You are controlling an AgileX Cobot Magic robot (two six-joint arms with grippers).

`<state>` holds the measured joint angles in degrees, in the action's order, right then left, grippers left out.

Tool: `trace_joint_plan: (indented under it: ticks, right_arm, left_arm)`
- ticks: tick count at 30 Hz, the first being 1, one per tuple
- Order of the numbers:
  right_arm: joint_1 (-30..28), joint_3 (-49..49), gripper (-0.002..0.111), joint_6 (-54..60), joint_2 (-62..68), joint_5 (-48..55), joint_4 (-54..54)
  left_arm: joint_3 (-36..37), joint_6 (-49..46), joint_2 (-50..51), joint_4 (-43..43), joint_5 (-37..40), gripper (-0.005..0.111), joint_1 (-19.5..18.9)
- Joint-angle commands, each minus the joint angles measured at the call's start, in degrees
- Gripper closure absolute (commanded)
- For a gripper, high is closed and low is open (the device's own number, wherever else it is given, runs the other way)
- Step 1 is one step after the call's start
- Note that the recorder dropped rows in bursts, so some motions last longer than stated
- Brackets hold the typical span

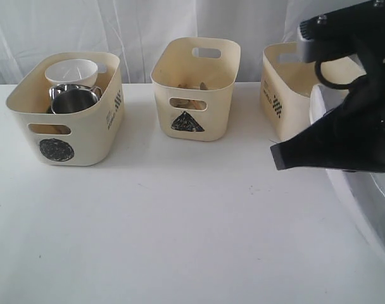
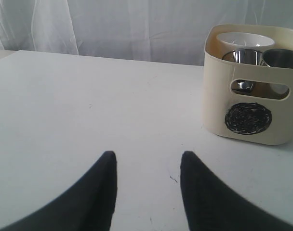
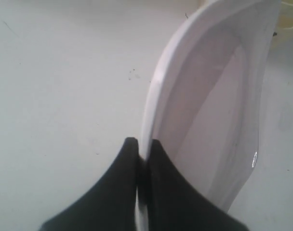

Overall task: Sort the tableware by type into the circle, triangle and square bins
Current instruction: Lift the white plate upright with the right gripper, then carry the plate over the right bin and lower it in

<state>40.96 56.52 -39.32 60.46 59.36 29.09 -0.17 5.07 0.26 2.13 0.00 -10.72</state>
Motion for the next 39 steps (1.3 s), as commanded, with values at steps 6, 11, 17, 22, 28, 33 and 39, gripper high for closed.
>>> trace_joint_plan:
  ticks: [6,11,17,22,28,33,39]
  right_arm:
    - [0.8,1.9,0.108,3.7,-2.6,-2.3,8.9]
    - [0.8,3.4,0.108,3.7,-2.6,-5.4,11.4]
    - [0.8,4.5,0.108,6.2,-2.6,-11.4,17.1]
    - [0.6,5.6,0.108,6.3,-2.6,-13.3,22.7]
    - [0.6,7.2,0.108,8.3,-2.5,-15.3,27.8]
    - [-1.5,8.5,0.108,9.1,-1.2,-19.2,28.2]
    - [-6.5,9.0,0.108,9.3,1.2,-22.1,27.8]
  left_arm:
    - [0.2,0.1,-0.3,0.3,0.0,0.06,-0.1]
    - [0.2,0.1,-0.3,0.3,0.0,0.06,-0.1]
    - [0.2,0.1,-0.3,0.3,0.0,0.06,-0.1]
    - [0.2,0.1,-0.3,0.3,0.0,0.06,-0.1]
    - [0.2,0.1,-0.3,0.3,0.0,0.06,-0.1]
    - [0.2,0.1,-0.3,0.3,0.0,0.06,-0.1]
    - [0.2,0.1,-0.3,0.3,0.0,0.06,-0.1]
